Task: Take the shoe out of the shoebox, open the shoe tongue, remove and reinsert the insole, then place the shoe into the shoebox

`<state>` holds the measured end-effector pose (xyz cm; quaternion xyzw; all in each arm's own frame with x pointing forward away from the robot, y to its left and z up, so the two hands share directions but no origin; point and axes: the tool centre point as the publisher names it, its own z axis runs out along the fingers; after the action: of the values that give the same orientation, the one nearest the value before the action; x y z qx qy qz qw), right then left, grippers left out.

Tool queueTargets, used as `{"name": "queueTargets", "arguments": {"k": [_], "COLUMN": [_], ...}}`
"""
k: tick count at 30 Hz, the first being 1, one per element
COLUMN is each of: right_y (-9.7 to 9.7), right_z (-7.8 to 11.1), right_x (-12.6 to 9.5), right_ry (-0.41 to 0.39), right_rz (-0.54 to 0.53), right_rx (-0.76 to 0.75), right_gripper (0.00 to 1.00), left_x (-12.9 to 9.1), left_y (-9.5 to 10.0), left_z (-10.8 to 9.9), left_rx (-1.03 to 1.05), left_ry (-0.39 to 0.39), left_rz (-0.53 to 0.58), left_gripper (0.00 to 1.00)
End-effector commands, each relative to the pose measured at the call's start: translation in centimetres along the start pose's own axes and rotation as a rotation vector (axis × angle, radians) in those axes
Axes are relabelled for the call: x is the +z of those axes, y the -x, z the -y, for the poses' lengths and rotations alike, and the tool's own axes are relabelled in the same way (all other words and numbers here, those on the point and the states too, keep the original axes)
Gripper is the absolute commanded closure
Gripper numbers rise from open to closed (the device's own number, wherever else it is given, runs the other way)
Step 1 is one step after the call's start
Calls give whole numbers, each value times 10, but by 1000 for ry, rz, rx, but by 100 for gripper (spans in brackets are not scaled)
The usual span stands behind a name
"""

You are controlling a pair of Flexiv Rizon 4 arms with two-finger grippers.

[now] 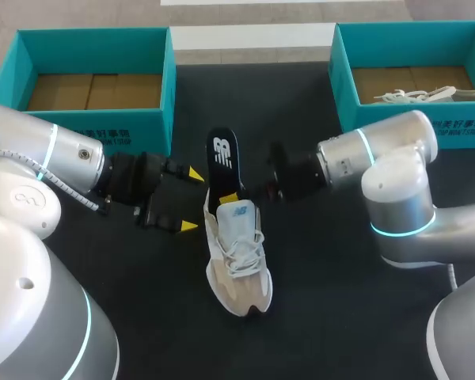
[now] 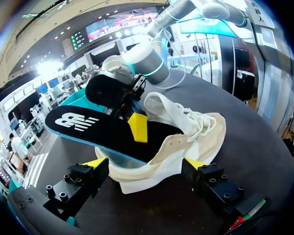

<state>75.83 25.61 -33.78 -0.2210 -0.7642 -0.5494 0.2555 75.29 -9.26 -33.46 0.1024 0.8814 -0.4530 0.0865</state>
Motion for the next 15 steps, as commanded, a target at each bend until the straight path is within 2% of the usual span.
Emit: {"name": "queueTargets", "arguments": {"k": [1, 3, 15], "right_y": [5, 7, -5], "right_z": [-6, -5, 24], "right_x": [3, 4, 10], "right_ry": [-17, -24, -42], "right_rz": [-9, -18, -31], "right_rx": [-2, 2, 97], "right_gripper": [88, 100, 100], "left_x": [-1, -1, -1], "left_y": [-1, -1, -1], "left_z": [1, 1, 1], "left_rx": [0, 0, 0], "left_ry": [4, 4, 4], "left_rz": [-1, -1, -1], "left_gripper": [0, 0, 0]}}
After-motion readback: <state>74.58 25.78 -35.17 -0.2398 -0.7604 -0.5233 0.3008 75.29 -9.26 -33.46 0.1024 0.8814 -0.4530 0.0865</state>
